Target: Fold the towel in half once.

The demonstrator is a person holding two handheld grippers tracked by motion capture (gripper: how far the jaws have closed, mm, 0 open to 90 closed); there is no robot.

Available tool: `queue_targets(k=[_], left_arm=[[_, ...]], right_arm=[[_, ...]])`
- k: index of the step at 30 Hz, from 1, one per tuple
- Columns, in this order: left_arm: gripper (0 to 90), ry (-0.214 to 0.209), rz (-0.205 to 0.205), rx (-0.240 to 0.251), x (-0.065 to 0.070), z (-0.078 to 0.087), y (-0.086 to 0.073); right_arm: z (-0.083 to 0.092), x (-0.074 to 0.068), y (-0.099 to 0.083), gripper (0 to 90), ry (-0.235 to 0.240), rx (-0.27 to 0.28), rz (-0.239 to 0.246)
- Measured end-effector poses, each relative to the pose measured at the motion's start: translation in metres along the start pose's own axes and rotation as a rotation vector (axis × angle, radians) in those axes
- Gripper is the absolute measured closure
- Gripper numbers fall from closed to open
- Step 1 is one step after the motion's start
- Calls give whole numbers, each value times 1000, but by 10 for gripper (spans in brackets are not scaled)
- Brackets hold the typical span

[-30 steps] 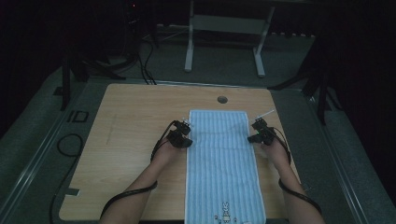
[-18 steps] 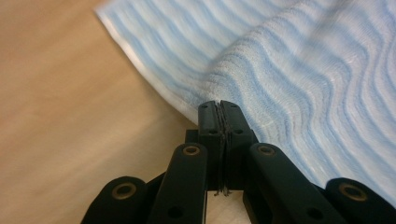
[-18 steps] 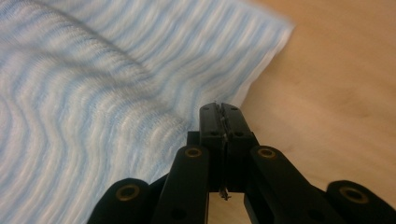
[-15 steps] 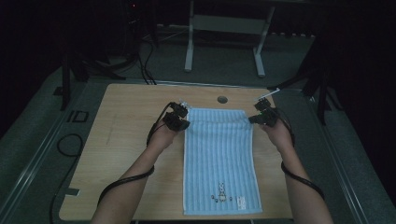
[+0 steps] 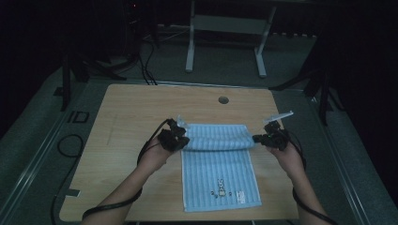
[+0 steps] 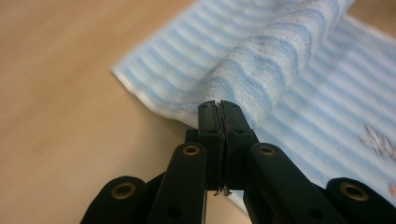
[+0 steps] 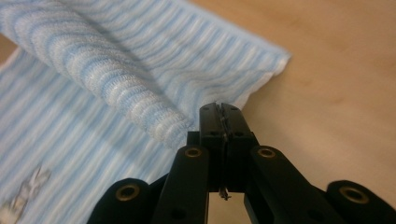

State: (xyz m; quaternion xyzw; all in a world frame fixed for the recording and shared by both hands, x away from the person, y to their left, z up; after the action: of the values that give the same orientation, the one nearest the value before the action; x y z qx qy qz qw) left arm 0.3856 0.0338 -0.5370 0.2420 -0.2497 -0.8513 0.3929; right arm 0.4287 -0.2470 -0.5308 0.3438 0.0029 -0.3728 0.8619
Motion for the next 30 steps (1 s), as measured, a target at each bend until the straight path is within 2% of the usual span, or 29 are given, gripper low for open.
queue_targets(k=[3, 8, 11, 14, 16, 18, 22, 24, 26, 30], left_arm=[[881, -24, -11, -29, 13, -4, -22], [880, -40, -7, -80, 21, -18, -46], [879, -34, -30, -98, 24, -23, -52], [879, -25, -70, -120, 29, -30, -58], [878, -26, -82, -123, 31, -36, -59], [877, -43, -66, -121, 28, -39, -57], [877, -29, -53, -117, 17, -50, -48], [876, -43, -45, -124, 12, -55, -44], [876, -40, -35, -127, 5, -61, -39], [875, -56, -13, -143, 0, -66, -34]], right_arm=[[-7, -11, -20, 888, 14, -19, 7], [-28, -21, -46, 888, 40, -74, 6], [-35, -21, -53, 887, 54, -81, -14], [-48, -19, -64, 886, 64, -117, -28], [-52, -18, -66, 887, 67, -117, -40], [-52, -17, -65, 886, 70, -115, -45], [-53, -13, -62, 885, 58, -124, -46], [-54, -12, -60, 882, 55, -132, -41], [-55, -10, -58, 882, 51, -137, -40], [-57, -5, -53, 882, 64, -129, -61]])
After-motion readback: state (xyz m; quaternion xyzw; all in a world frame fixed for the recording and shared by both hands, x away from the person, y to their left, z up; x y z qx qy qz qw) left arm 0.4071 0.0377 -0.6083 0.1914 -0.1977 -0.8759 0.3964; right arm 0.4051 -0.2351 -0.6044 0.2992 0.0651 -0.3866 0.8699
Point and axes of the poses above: each handheld gripper's, and its own axes: z roughly backward along the jaws, y roughly out of its top, x roughly to its right, the point moved 9 cm from there along -z, roughly forward along the jaws, and after that the axes turned 15 degrees about y, right-handed, at the moved point
